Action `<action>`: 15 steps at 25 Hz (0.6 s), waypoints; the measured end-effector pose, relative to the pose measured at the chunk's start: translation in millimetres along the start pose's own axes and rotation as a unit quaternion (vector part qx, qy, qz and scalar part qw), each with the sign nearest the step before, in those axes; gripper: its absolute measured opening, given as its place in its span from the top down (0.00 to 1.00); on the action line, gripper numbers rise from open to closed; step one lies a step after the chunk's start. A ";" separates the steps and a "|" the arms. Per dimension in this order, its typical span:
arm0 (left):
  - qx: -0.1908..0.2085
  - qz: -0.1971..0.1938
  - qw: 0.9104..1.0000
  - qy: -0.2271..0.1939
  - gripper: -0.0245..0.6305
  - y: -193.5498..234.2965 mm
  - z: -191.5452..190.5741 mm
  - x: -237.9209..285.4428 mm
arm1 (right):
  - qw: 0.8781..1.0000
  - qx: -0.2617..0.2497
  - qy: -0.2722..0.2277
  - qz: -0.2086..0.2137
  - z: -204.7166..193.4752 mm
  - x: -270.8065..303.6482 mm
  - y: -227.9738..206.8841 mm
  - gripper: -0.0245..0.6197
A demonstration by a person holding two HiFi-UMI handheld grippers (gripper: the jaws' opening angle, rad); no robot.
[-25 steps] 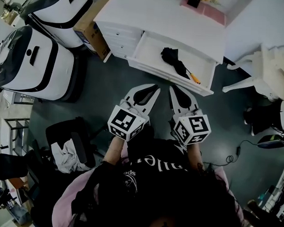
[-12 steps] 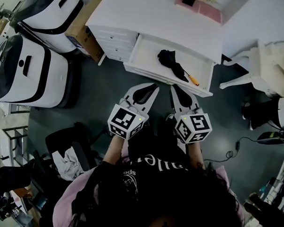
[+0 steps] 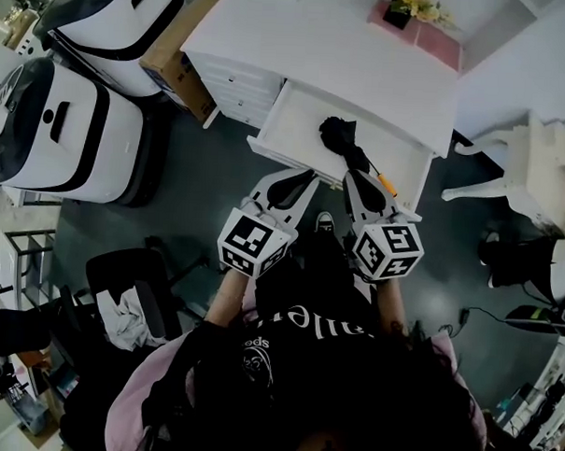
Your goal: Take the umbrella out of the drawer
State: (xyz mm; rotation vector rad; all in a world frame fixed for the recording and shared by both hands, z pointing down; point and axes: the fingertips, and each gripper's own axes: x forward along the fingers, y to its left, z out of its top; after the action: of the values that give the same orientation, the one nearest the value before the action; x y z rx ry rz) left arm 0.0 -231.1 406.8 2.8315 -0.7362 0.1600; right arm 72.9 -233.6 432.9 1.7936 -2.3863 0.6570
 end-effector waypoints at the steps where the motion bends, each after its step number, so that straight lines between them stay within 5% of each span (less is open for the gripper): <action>1: -0.002 0.004 1.000 -0.001 0.91 2.3 1.6 7.9 | 1.000 -0.001 0.006 0.004 1.4 5.2 -8.1 0.88; 15: -0.029 0.060 0.997 0.029 0.91 22.6 -6.3 91.8 | 0.993 -0.026 0.111 0.019 -34.8 59.6 -125.4 0.88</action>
State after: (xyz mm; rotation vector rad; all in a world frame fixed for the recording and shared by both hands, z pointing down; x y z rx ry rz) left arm 68.4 -291.9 431.3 2.7164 -0.8824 0.2334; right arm 165.0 -301.3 519.1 1.5679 -2.2734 0.7468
